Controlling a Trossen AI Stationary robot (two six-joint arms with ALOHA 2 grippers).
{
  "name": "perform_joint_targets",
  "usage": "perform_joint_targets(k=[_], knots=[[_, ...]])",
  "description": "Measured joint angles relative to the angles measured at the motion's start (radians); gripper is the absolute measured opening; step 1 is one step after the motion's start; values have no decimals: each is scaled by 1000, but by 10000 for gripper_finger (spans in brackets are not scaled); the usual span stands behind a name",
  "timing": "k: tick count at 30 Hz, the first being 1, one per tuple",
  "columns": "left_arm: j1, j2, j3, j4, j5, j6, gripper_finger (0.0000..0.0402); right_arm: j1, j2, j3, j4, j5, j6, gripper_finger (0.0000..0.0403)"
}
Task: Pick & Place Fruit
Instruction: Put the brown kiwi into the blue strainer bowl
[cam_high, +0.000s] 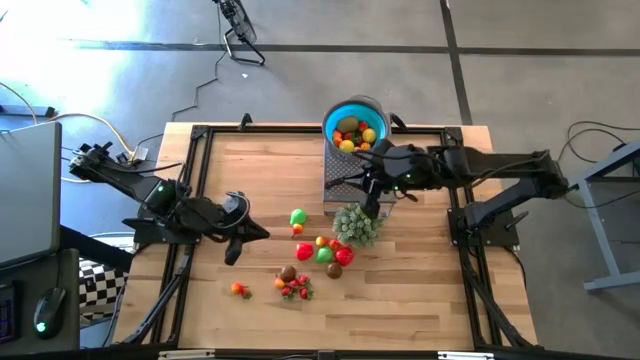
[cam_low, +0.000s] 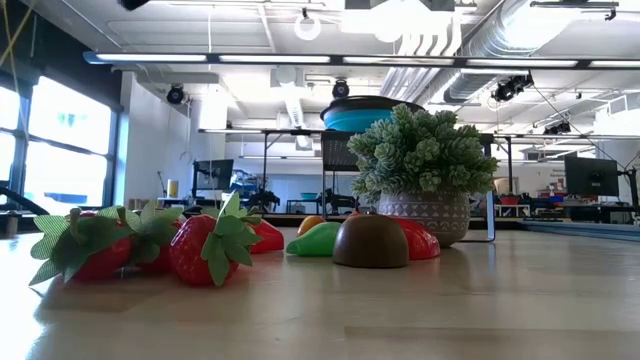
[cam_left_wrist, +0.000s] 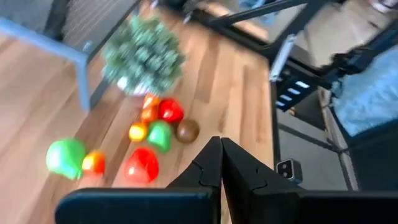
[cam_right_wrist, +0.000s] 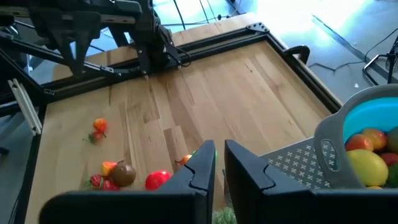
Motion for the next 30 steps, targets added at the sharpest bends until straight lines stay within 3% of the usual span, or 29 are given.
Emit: perform_joint_targets(k=[6, 13, 30], knots=[[-2, 22, 0, -43, -16, -166, 1, 0, 5, 0, -3, -7, -1, 28], [-20, 120, 1, 0, -52, -243, 1, 0, -22, 0, -27, -14, -2, 28], [-20, 342, 5, 1, -51, -669, 0, 0, -23, 0, -144, -151, -113, 28]])
